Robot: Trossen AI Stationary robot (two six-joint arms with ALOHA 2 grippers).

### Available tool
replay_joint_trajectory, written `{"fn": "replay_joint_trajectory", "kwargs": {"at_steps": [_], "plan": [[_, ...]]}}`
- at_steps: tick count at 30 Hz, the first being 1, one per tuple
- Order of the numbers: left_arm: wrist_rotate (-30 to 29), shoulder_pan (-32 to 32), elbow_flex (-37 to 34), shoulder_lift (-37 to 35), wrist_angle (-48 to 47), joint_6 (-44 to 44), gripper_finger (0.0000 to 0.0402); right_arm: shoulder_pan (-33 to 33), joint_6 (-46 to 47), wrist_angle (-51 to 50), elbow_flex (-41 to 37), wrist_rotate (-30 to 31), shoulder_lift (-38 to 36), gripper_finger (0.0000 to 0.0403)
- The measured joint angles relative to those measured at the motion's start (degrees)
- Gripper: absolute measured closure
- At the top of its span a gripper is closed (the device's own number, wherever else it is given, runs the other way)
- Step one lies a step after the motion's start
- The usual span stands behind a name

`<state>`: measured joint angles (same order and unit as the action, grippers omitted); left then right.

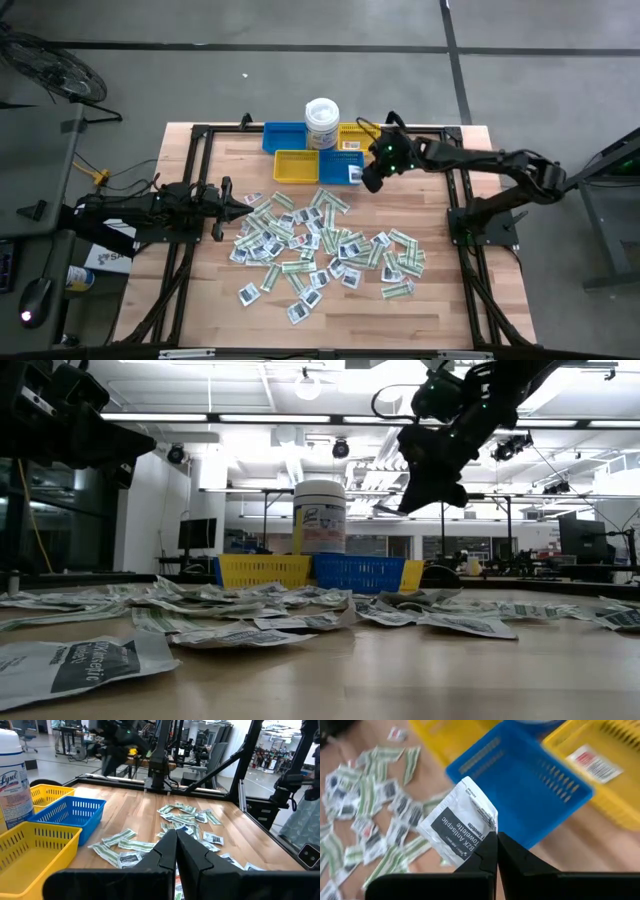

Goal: Pick & Place First Aid Supplies
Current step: Put the black towelette pack into the right blue bin

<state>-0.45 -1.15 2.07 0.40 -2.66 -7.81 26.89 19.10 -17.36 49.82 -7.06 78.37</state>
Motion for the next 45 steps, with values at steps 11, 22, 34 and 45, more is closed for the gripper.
{"fn": "replay_joint_trajectory", "kwargs": {"at_steps": [11,22,34,45], "plan": [[0.0,0.0,0.0,0.0,0.0,0.0,0.0394,3.2,1.2,8.5,0.0,0.8,8.3,0.0403],[0.0,0.0,0.0,0.0,0.0,0.0,0.0394,4.4,1.5,8.8,4.4,0.8,17.2,0.0403],[0.0,0.0,0.0,0.0,0.0,0.0,0.0394,4.7,0.3,-0.8,9.2,2.7,18.6,0.0373],[0.0,0.0,0.0,0.0,0.0,0.0,0.0394,4.6,3.6,-0.9,9.2,2.1,18.2,0.03]]}}
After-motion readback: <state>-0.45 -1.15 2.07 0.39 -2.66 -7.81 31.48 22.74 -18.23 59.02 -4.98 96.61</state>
